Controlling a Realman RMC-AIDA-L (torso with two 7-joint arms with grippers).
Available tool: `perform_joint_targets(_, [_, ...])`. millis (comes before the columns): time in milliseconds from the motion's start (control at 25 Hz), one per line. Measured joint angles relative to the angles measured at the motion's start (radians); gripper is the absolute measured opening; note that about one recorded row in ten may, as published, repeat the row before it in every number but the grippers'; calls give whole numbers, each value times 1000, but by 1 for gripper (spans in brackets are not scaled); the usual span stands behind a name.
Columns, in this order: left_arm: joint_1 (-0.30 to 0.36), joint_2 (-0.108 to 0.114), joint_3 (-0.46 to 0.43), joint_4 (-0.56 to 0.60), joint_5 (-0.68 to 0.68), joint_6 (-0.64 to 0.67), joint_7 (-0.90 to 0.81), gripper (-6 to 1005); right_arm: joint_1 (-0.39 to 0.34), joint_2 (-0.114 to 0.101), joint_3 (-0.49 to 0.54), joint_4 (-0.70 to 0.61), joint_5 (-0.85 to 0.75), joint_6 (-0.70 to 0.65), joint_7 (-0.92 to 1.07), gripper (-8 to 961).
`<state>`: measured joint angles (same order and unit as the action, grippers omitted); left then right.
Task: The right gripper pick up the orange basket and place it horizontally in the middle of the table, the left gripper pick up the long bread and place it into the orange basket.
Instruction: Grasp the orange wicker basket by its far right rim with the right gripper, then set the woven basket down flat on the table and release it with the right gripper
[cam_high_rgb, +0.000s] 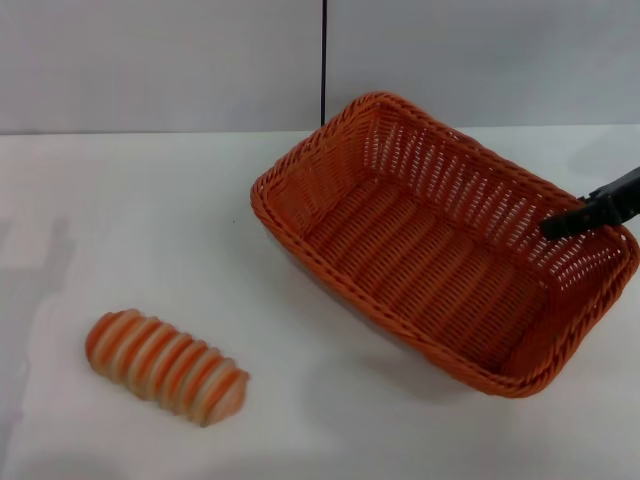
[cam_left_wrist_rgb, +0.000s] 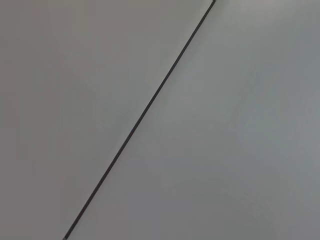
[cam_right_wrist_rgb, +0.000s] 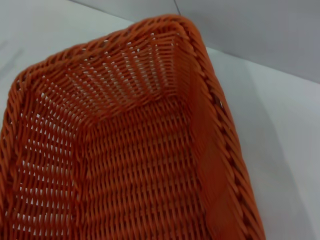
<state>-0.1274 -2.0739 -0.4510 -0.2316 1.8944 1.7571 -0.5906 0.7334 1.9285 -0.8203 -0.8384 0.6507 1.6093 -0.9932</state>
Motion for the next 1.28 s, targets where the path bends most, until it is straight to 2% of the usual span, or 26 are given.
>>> perform_joint_targets(160, [2,0,0,0,-1,-3,0,831,-9,14,9,-33,4,1,-27,526])
perform_joint_targets(640, [1,0,0,0,1,-12,0,829,-13,21,2,-34,7,3,-45,304])
perform_joint_targets(760, [-1,0,0,-1,2,-13,0,830,-18,23,8,-38,8,1,-49,218])
perform_joint_targets(840, [-2,0,0,-1,2,-13,0,830,-20,24,29,-48,8,3,-58,160])
perform_joint_targets(960, [-5,0,0,-2,2,-13,0,830,-33,27,120,-109,58,52,-119,160])
perform_joint_targets(1000, [-6,0,0,-2,2,-13,0,830,-33,27,120,-109,58,52,-119,160])
perform_joint_targets(1080, [-7,0,0,-2,2,-13,-1,830,-50,21,152,-132,133,84,-162,160])
perform_joint_targets(1120, [-8,0,0,-2,2,-13,-2,830,-71,8,165,-140,216,105,-187,161])
perform_joint_targets(1160, [-8,0,0,-2,2,-13,-2,830,-71,8,165,-140,216,105,-187,161])
perform_joint_targets(1280, [-8,0,0,-9,2,-13,-2,831,-100,-16,166,-142,325,120,-207,161])
